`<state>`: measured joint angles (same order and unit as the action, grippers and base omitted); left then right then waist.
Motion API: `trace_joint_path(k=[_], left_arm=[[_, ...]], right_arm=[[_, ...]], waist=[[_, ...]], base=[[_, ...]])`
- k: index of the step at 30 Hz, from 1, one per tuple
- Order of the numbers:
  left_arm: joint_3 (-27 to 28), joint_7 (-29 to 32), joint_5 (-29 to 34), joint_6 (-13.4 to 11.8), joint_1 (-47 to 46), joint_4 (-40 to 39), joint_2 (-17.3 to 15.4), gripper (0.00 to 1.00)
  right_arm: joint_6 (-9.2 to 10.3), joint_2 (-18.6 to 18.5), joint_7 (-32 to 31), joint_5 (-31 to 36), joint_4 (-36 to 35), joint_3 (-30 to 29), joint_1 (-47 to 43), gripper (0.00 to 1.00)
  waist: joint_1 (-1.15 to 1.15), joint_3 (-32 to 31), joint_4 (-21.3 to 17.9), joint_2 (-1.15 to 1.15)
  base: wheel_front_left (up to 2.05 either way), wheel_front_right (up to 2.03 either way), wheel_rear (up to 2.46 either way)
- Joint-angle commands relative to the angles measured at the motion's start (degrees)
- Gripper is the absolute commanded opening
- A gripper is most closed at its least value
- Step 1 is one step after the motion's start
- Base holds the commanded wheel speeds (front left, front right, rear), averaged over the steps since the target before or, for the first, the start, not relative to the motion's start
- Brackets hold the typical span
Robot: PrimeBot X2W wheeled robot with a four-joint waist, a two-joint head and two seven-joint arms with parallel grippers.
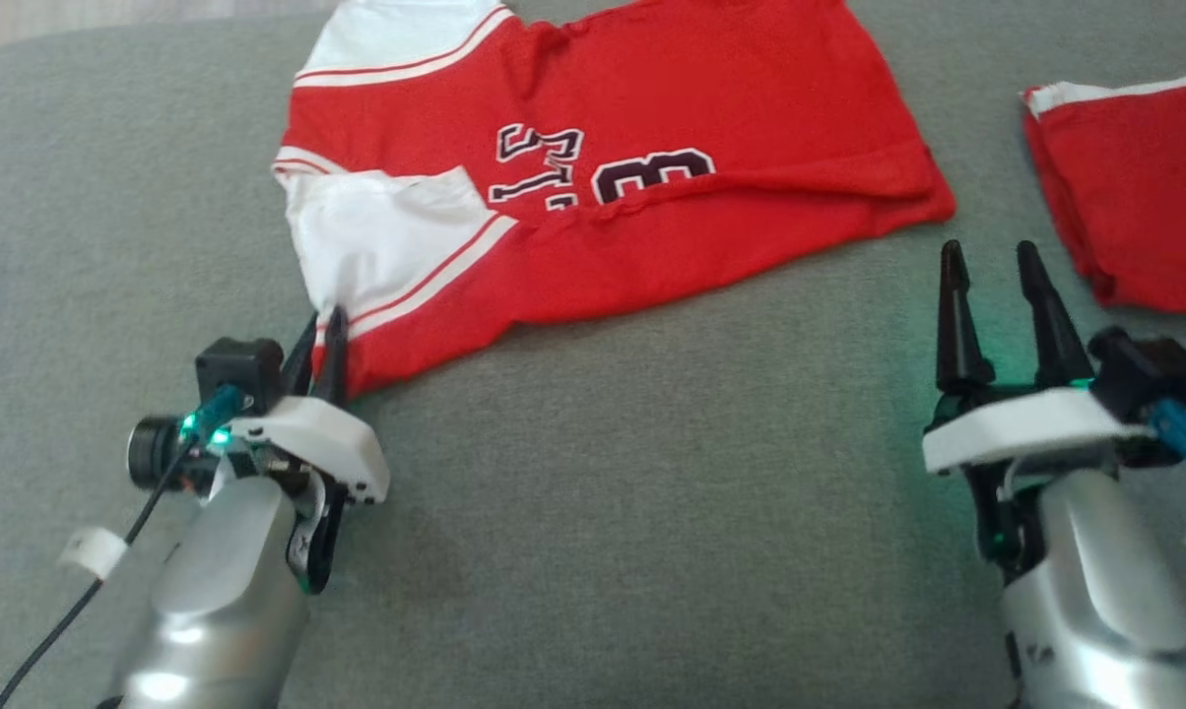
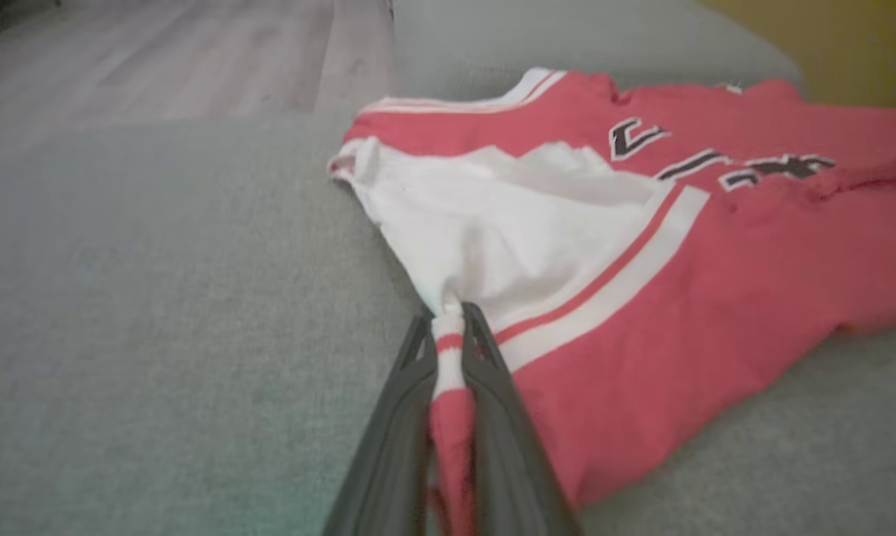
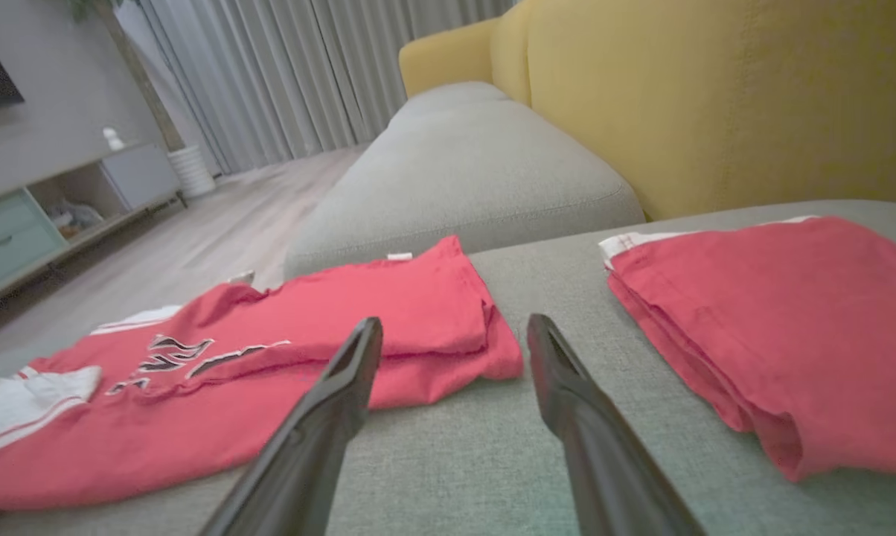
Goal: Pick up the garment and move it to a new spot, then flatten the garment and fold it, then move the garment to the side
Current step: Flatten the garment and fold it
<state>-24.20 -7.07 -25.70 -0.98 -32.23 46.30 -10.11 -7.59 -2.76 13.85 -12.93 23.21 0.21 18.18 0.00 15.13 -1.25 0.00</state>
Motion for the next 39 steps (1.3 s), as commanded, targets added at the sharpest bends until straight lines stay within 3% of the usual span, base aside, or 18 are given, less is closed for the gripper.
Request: trace_joint_path(k=[1,9,14,21,27,28,29,30,39], left_arm=[[1.39,-2.86,0.74,0.12,-1.63,-3.28,-1.24,0.00],[-1.20,-6.93,5.04,-0.03,-3.48,-11.30,-1.67,0.00],[-2.28,-7.46,6.23,-0.18,-3.53,-15.23,-1.14,0.00],[-2.77,-7.60,6.33,-0.39,-3.08,-16.87,-1.13,0.00],[-3.05,-7.64,6.16,-0.39,-3.18,-17.11,-1.27,0.00],[-3.13,-7.60,6.18,-0.40,-3.23,-17.04,-1.36,0.00],[-3.22,-7.51,6.19,-0.41,-3.27,-16.95,-1.43,0.00],[-3.30,-7.40,6.18,-0.43,-3.29,-16.82,-1.48,0.00],[-3.68,-6.23,5.83,-0.90,-1.84,-14.17,-2.79,0.00]], right_arm=[[0.10,-0.12,-1.59,2.15,0.50,-0.42,3.94,1.00],[0.10,-0.12,-11.63,11.86,11.80,-7.64,15.01,1.00],[0.10,-0.12,-17.73,21.86,18.93,-14.95,20.26,1.00],[0.10,-0.12,-19.13,28.50,23.60,-20.92,22.62,1.00],[0.10,-0.12,-18.62,28.98,29.75,-22.18,24.60,1.00],[0.10,-0.12,-18.49,29.15,30.89,-21.62,24.93,0.81],[0.10,-0.12,-18.23,29.09,32.03,-20.93,25.27,0.25],[0.10,-0.12,-17.92,29.07,33.07,-20.11,25.59,0.00],[0.10,-0.12,-13.96,32.32,33.83,-18.78,25.23,0.00]], waist=[[0.00,0.06,0.88,0.00],[0.00,1.38,3.85,0.00],[0.00,2.33,6.17,0.00],[0.00,2.82,7.46,0.00],[0.00,2.87,7.56,0.00],[0.00,2.86,7.47,0.00],[0.00,2.84,7.39,0.00],[0.00,2.77,7.27,0.00],[0.00,-0.04,5.43,0.00]], base=[[0.00,0.00,0.00],[0.00,0.00,0.00],[0.00,0.00,0.00],[0.00,0.00,0.00],[0.00,0.00,0.00],[0.00,0.00,0.00],[0.00,0.00,0.00],[0.00,0.00,0.00],[0.00,0.00,0.00]])
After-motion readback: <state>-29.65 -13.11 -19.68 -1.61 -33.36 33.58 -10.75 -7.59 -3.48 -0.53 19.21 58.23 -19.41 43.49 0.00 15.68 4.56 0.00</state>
